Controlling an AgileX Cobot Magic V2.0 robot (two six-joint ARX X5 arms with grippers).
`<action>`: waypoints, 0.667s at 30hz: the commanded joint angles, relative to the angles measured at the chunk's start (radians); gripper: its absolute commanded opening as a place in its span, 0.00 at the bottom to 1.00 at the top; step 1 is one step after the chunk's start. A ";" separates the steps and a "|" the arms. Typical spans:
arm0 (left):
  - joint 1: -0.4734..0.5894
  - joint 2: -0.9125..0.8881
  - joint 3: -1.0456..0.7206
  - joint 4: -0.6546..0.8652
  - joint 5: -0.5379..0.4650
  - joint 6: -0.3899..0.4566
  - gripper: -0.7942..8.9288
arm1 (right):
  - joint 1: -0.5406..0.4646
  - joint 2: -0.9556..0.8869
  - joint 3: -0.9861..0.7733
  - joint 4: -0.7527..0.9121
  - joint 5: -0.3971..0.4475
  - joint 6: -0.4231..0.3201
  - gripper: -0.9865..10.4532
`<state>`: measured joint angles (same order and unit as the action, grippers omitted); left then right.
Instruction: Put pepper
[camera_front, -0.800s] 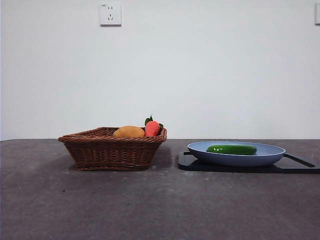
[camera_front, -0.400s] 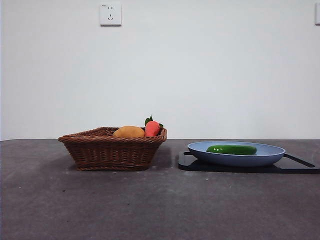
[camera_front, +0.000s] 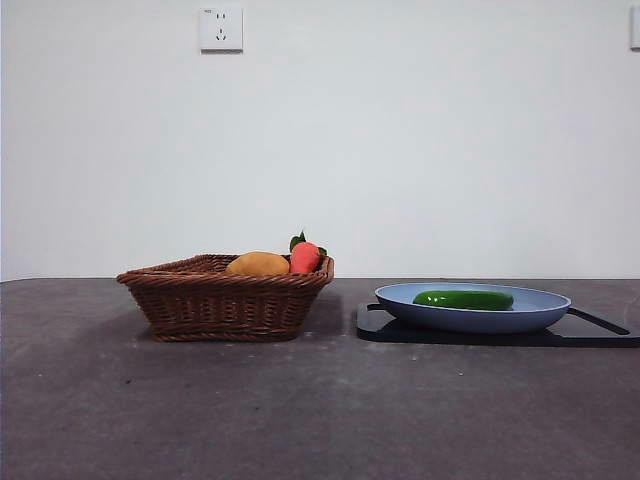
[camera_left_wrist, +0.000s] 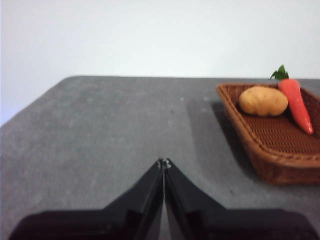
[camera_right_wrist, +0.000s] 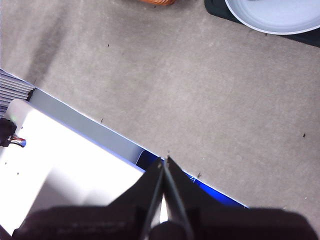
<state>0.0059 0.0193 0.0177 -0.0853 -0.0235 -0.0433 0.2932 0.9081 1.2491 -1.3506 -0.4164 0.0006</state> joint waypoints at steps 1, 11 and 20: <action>0.003 -0.008 -0.010 -0.018 0.001 -0.010 0.09 | 0.003 0.006 0.017 0.005 0.000 0.002 0.10; 0.003 -0.009 -0.010 -0.005 0.000 -0.010 0.09 | 0.003 0.006 0.017 0.005 0.000 0.002 0.10; 0.003 -0.009 -0.010 -0.005 0.000 -0.010 0.09 | 0.003 0.006 0.017 0.005 0.000 0.002 0.10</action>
<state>0.0059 0.0154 0.0177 -0.1017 -0.0231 -0.0463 0.2932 0.9081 1.2491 -1.3506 -0.4164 0.0006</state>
